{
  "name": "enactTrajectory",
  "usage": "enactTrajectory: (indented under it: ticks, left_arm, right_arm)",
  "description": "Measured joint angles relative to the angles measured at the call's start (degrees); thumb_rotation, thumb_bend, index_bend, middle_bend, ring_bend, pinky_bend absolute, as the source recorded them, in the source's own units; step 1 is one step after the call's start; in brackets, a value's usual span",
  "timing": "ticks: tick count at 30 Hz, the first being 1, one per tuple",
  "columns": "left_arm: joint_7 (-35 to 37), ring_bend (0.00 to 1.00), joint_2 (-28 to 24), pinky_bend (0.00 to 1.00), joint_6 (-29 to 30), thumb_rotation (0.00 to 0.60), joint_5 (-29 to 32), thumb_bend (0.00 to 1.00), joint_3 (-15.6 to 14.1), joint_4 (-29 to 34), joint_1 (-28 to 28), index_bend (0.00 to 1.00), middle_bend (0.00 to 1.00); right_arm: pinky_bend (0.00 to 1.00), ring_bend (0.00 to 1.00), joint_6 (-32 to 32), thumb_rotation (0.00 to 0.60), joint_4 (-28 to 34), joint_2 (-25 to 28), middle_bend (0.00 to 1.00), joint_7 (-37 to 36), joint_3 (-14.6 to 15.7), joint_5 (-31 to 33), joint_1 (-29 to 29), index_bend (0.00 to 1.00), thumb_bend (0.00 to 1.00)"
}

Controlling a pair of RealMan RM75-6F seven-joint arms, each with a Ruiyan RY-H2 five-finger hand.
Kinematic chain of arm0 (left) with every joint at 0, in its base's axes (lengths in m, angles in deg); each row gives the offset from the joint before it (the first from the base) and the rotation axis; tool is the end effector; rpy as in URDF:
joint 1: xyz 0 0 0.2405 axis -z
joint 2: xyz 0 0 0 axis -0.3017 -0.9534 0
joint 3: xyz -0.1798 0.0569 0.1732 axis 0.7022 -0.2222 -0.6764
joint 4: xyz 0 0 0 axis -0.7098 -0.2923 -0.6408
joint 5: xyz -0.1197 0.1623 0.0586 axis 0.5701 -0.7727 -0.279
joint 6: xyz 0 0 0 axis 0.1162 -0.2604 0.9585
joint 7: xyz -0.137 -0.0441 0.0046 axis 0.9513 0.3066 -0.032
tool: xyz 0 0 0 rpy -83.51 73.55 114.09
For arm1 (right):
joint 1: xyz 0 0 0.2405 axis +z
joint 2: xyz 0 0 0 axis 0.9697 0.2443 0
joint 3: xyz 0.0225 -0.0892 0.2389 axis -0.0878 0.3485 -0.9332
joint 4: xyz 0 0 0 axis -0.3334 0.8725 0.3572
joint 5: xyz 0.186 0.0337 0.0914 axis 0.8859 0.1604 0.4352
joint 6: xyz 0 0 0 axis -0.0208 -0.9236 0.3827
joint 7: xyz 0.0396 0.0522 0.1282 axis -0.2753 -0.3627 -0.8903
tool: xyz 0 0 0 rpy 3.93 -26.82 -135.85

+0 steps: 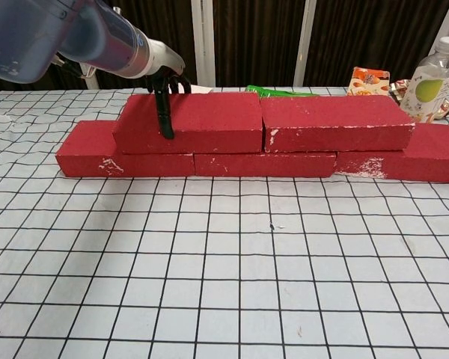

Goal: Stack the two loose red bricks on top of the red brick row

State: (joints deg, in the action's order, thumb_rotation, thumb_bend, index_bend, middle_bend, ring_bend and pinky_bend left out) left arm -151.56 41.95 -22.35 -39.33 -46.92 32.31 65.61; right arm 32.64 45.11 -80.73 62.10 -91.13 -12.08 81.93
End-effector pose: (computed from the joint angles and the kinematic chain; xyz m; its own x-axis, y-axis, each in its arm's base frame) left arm -0.0159 0.4519 -0.0116 0.6107 0.4299 0.6650 0.7734 -0.1435 -0.6175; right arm -0.3055 -0.1875 0.1648 0.3008 -0.1140 0.9469 -0.8856 0.3352 0.3217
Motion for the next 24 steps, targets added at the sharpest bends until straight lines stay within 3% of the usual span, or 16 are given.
enactTrajectory:
  ticks: [18,24]
  left_arm:
    - [-1.72,0.05,1.2,0.13,0.59,0.6,0.23,0.01,1.79,-1.15,-0.62,0.23,0.18]
    - [-2.22,0.04,1.23,0.12,0.7,0.6,0.31,0.0,2.29,-0.99,-0.77,0.19,0.13]
  right_arm:
    - [0.0,0.0,-0.13,0.6,-0.23,-0.1,0.0,0.23,0.02,0.32,0.08,0.06,0.15]
    - [0.0,0.0,-0.14,0.6,-0.24,-0.17,0.0,0.38,0.05,0.38,0.12,0.06,0.15]
